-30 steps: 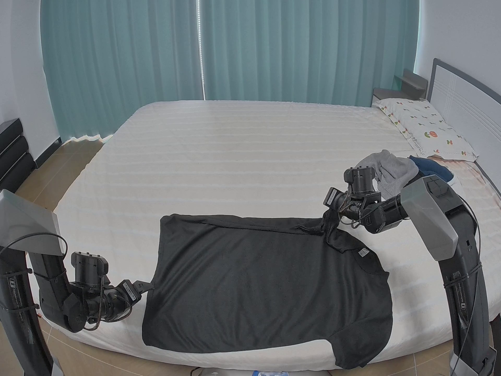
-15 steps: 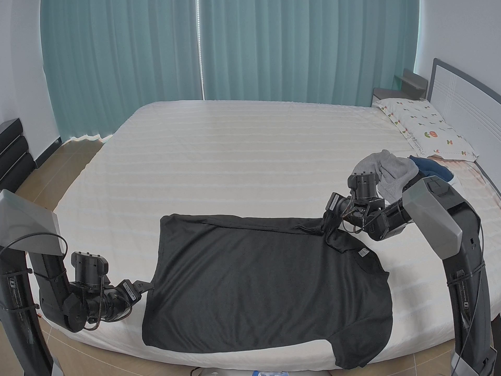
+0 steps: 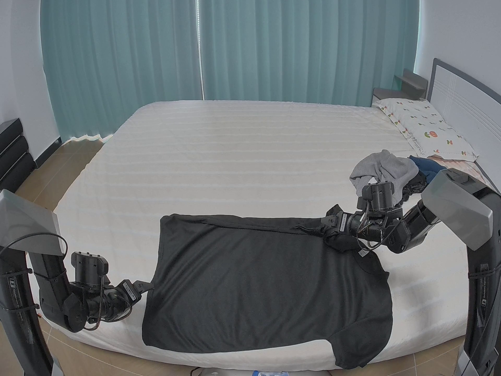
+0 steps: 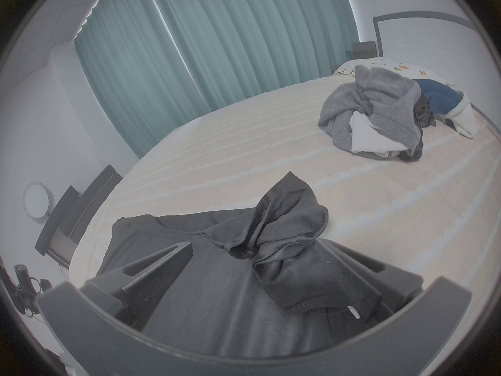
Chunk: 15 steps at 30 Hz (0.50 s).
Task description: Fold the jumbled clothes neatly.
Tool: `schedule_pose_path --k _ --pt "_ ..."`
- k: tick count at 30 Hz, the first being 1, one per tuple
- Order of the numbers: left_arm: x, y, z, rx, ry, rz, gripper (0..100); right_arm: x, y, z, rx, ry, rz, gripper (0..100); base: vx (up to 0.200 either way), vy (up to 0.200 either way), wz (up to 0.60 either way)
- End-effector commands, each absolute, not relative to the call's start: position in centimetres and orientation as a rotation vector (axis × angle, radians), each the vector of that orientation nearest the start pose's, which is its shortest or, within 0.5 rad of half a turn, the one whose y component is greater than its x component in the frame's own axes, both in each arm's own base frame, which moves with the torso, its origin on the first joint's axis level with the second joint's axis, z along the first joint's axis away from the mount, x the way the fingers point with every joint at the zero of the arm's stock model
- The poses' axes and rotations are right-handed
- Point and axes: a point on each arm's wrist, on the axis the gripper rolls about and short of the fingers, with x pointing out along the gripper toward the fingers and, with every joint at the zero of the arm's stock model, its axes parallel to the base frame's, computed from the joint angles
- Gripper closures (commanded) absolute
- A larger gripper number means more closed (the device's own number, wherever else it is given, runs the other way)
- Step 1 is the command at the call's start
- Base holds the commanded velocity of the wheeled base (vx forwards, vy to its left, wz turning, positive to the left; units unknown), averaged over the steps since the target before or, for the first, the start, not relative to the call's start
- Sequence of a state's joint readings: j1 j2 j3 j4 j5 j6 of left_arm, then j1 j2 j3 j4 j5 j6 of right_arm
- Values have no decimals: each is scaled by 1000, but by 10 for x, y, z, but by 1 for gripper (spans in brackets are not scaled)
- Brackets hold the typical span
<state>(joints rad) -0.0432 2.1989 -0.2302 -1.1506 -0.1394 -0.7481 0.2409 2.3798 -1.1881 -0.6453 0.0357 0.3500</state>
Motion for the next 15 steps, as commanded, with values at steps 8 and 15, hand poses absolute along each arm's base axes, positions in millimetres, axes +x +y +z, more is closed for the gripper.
schedule_pose_path --k 8,15 --pt "248 -14 -22 -743 845 142 0 400 112 6 214 677 182 0 0 0 0" --pt "248 -14 -22 -743 845 142 0 395 110 -2 185 737 135 0 0 0 0"
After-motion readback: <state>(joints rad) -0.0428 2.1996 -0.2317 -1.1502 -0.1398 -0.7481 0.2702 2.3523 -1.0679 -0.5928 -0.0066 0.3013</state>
